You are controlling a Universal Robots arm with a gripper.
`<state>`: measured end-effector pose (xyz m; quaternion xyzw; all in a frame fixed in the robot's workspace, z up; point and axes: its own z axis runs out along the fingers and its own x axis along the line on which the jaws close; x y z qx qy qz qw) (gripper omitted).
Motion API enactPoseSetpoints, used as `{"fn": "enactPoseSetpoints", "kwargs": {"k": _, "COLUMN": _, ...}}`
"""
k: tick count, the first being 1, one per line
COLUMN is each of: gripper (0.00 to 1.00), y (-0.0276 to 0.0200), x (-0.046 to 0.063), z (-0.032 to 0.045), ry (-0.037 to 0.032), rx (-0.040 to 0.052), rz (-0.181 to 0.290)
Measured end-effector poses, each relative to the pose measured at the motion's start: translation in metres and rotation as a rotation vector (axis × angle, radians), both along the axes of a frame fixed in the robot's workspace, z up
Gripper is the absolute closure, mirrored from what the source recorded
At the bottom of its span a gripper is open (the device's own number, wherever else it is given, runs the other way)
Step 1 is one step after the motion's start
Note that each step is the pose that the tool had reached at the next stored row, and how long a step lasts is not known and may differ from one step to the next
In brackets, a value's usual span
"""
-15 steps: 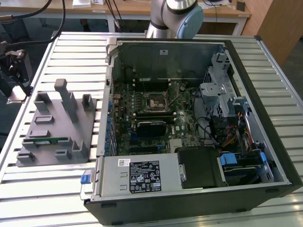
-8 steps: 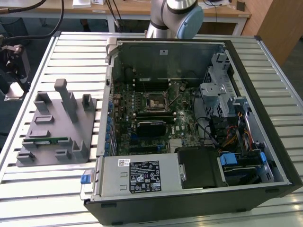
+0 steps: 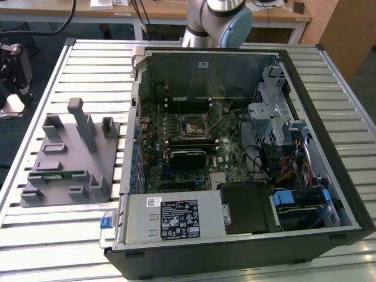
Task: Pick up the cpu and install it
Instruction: 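Pick up the cpu and move it towards the insertion slot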
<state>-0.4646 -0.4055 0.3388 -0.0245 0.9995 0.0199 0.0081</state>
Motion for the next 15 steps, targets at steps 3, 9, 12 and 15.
{"fn": "enactPoseSetpoints", "kwargs": {"k": 3, "gripper": 0.46, "y": 0.0000, "x": 0.000, "z": 0.0098, "ry": 0.0001, "rx": -0.0001, "rz": 0.000}}
{"fn": "enactPoseSetpoints", "kwargs": {"k": 9, "gripper": 0.46, "y": 0.0005, "x": 0.000, "z": 0.0313, "ry": 0.0001, "rx": 0.0000, "rz": 0.000}}
{"fn": "enactPoseSetpoints", "kwargs": {"k": 12, "gripper": 0.46, "y": 0.0011, "x": 0.000, "z": 0.0425, "ry": 0.0000, "rx": 0.0000, "rz": 0.000}}
{"fn": "enactPoseSetpoints", "kwargs": {"k": 15, "gripper": 0.46, "y": 0.0016, "x": 0.000, "z": 0.0545, "ry": 0.0000, "rx": 0.0000, "rz": 0.000}}
